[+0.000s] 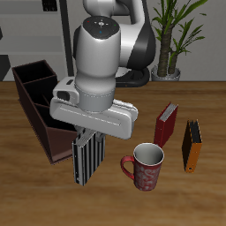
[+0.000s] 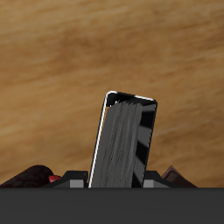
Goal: Place the striped book into the right desk caddy's left compartment
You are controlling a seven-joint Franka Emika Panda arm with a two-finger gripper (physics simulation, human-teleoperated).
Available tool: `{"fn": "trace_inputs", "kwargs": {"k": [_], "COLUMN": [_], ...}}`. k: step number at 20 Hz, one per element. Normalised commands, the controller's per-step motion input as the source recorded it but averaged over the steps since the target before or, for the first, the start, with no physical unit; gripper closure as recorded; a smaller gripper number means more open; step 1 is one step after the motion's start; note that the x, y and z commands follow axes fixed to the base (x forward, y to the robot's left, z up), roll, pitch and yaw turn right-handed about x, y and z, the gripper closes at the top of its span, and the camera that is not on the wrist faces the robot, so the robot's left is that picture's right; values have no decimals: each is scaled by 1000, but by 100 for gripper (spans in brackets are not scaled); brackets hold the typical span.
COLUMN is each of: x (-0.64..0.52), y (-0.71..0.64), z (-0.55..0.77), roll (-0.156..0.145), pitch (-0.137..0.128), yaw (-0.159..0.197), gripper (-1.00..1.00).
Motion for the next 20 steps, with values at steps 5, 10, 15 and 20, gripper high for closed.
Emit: {"fn": "trace_inputs", "kwargs": {"k": [5, 10, 15, 20], "x": [-501, -377, -646, -696], "y": [-109, -157, 118, 189], "z": [567, 387, 370, 262], "roll": [-5, -20, 41, 6], "pitch": [-96, -44, 2, -60], "yaw": [34, -9, 20, 73], "gripper": [100, 100, 100, 100]}}
